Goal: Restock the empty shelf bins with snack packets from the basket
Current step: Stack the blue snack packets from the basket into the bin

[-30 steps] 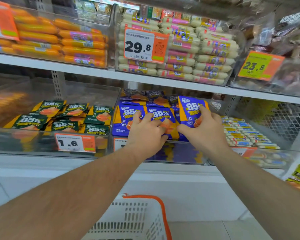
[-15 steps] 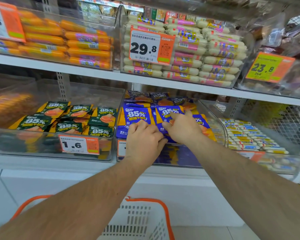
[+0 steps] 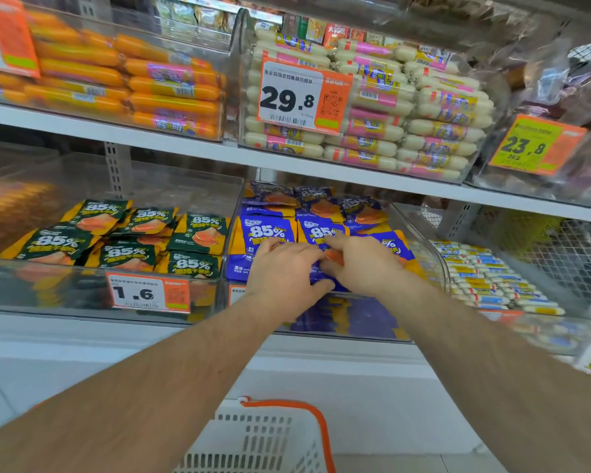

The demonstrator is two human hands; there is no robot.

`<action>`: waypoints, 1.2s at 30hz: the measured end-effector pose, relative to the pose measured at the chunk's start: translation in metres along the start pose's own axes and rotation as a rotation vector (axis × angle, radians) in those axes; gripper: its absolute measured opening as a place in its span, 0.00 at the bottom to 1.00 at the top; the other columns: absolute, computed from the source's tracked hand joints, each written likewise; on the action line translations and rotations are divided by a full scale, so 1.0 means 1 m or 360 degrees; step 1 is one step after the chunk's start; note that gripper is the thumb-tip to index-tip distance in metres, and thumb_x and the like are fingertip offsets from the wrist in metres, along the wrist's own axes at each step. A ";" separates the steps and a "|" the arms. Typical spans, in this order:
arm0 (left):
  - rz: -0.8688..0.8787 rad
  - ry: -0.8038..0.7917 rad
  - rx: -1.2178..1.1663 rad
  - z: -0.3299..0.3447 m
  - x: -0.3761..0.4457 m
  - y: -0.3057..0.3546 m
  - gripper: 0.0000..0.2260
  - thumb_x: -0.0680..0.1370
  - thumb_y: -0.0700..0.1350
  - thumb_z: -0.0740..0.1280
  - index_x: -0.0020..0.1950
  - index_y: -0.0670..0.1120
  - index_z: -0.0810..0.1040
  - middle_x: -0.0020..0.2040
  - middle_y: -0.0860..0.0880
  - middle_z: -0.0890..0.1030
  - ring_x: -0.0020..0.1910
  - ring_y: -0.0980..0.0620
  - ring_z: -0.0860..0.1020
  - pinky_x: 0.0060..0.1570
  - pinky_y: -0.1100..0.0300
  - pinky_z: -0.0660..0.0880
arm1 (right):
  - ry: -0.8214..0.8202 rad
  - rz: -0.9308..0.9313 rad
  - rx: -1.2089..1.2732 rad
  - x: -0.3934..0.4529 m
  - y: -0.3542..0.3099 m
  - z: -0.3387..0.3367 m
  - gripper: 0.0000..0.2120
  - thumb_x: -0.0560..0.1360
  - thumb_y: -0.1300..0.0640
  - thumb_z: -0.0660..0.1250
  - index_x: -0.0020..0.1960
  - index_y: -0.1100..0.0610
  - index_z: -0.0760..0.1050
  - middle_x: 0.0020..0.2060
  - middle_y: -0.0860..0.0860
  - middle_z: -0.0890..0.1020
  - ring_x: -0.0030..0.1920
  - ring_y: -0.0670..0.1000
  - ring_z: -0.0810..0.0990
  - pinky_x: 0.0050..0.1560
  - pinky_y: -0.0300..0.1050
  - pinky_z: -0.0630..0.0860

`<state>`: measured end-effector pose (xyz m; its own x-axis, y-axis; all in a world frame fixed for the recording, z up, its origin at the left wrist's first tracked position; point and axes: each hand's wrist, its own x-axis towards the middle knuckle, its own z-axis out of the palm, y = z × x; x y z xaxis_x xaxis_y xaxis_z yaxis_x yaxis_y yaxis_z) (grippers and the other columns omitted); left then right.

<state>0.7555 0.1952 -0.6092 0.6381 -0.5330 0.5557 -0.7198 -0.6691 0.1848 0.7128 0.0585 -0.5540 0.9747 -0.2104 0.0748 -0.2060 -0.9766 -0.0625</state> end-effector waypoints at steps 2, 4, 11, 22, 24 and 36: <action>0.0006 -0.0006 -0.0009 -0.001 0.003 -0.001 0.16 0.74 0.63 0.65 0.56 0.57 0.79 0.55 0.58 0.79 0.57 0.56 0.75 0.67 0.55 0.57 | 0.0100 -0.0012 -0.0045 -0.002 -0.001 0.003 0.25 0.77 0.40 0.64 0.72 0.47 0.69 0.69 0.52 0.72 0.67 0.57 0.71 0.60 0.52 0.73; 0.0032 -0.0071 0.0008 -0.003 0.009 -0.003 0.18 0.73 0.64 0.66 0.58 0.57 0.78 0.53 0.57 0.77 0.57 0.55 0.74 0.68 0.54 0.57 | 0.0102 -0.0108 -0.0115 0.003 0.002 0.006 0.24 0.75 0.39 0.64 0.68 0.46 0.72 0.65 0.50 0.75 0.65 0.57 0.71 0.60 0.54 0.73; 0.0151 -0.0519 -0.0093 -0.015 0.039 -0.013 0.30 0.71 0.62 0.70 0.72 0.59 0.68 0.60 0.51 0.69 0.59 0.49 0.71 0.57 0.55 0.71 | 0.0375 0.0250 0.0352 0.024 0.053 0.007 0.18 0.80 0.50 0.58 0.67 0.52 0.75 0.67 0.56 0.74 0.66 0.59 0.72 0.65 0.52 0.70; 0.0218 -0.0683 -0.0025 -0.008 0.058 0.001 0.35 0.67 0.69 0.70 0.69 0.56 0.66 0.69 0.55 0.71 0.66 0.50 0.71 0.60 0.54 0.71 | 0.0210 0.0127 0.0094 0.028 0.091 0.035 0.25 0.82 0.42 0.51 0.77 0.49 0.59 0.78 0.55 0.57 0.77 0.55 0.56 0.75 0.48 0.54; 0.0260 -0.0758 0.0085 -0.009 0.058 0.000 0.38 0.70 0.70 0.66 0.76 0.61 0.58 0.77 0.53 0.62 0.74 0.49 0.63 0.72 0.50 0.61 | 0.0219 0.0132 0.0064 0.029 0.095 0.033 0.25 0.82 0.41 0.52 0.77 0.47 0.61 0.77 0.55 0.57 0.76 0.57 0.58 0.74 0.50 0.58; 0.0309 -0.0614 0.0139 -0.002 0.054 0.004 0.33 0.72 0.71 0.63 0.74 0.64 0.62 0.78 0.51 0.59 0.76 0.47 0.58 0.75 0.48 0.52 | 0.0375 0.0123 0.0130 0.049 0.092 -0.006 0.17 0.83 0.51 0.53 0.63 0.57 0.75 0.60 0.61 0.74 0.59 0.61 0.74 0.57 0.49 0.70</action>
<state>0.7864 0.1643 -0.5771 0.5603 -0.7966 0.2269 -0.8214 -0.5697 0.0282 0.7414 -0.0424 -0.5500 0.9074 -0.2985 0.2958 -0.2623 -0.9522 -0.1565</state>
